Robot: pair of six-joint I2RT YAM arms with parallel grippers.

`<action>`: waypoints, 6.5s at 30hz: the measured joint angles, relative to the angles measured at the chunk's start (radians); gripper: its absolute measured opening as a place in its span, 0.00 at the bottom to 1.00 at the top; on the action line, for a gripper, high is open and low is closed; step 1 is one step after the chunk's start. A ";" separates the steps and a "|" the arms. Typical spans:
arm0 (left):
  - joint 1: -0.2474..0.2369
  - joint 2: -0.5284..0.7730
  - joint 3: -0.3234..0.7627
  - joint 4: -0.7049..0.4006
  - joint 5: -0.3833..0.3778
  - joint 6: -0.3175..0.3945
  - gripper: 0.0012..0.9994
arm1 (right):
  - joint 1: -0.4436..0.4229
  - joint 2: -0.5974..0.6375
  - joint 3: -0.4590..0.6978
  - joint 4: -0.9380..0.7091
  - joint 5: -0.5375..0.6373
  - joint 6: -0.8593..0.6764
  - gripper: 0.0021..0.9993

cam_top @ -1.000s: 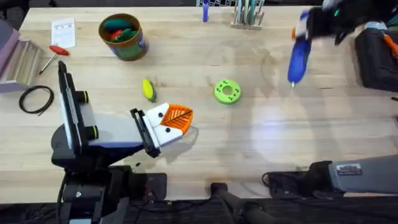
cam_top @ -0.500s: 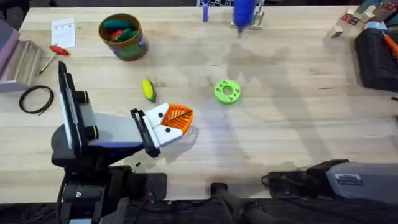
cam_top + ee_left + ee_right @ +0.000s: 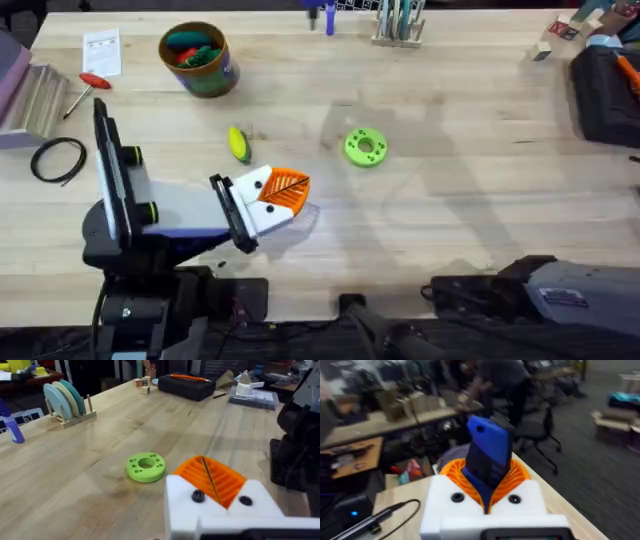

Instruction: Pick up the gripper from the table and insert it into the empty holder that is missing its gripper. Then pick up a screw, insert it into the mounting hole, and use the screwdriver to tighten it. Finally, clean up the table by picking up the vegetable and placing it into the bucket.

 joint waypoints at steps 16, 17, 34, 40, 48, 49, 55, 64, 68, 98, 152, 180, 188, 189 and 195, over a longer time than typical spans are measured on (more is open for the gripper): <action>0.000 0.000 0.000 0.000 0.000 0.000 0.00 | 0.052 -0.001 -0.452 0.969 -0.274 0.382 0.02; 0.000 0.000 0.000 0.000 0.000 0.000 0.00 | 0.061 -0.001 -0.477 1.008 -0.285 0.397 0.02; 0.000 0.000 0.000 0.000 0.000 0.000 0.00 | 0.248 0.068 -0.584 1.115 -0.328 0.316 0.02; 0.000 0.000 0.000 0.000 -0.001 0.000 0.00 | 0.273 0.068 -0.584 1.104 -0.340 0.230 0.02; 0.000 0.000 0.000 0.000 0.000 0.000 0.00 | 0.291 0.068 -0.584 1.065 -0.346 0.156 0.02; 0.000 0.000 0.000 0.000 -0.001 0.000 0.00 | 0.291 0.068 -0.584 1.065 -0.347 0.150 0.02; 0.000 0.000 0.000 0.000 0.000 0.000 0.00 | 0.292 0.068 -0.584 1.066 -0.347 0.134 0.02; 0.000 0.000 0.000 0.000 0.000 0.000 0.00 | 0.297 0.097 -0.584 1.070 -0.346 0.135 0.02; 0.000 0.000 0.000 0.000 0.000 0.000 0.00 | 0.297 0.097 -0.584 1.074 -0.347 0.139 0.02; 0.000 0.000 0.000 0.000 -0.002 0.000 0.00 | 0.303 0.124 -0.585 1.249 -0.413 0.148 0.02; 0.000 0.000 0.000 0.000 -0.002 0.000 0.00 | 0.303 0.124 -0.585 1.206 -0.424 0.156 0.02; 0.000 0.000 0.000 0.000 -0.001 -0.004 0.00 | 0.305 0.123 -0.585 1.164 -0.429 0.114 0.02; 0.000 0.000 0.000 0.002 0.001 0.003 0.00 | 0.305 0.124 -0.597 1.254 -0.451 0.122 0.02; 0.000 0.000 0.001 0.003 0.001 0.007 0.00 | 0.305 0.124 -0.598 1.259 -0.452 0.124 0.02; 0.000 0.000 0.003 0.004 0.002 0.008 0.00 | 0.294 0.121 -0.589 1.259 -0.469 0.139 0.02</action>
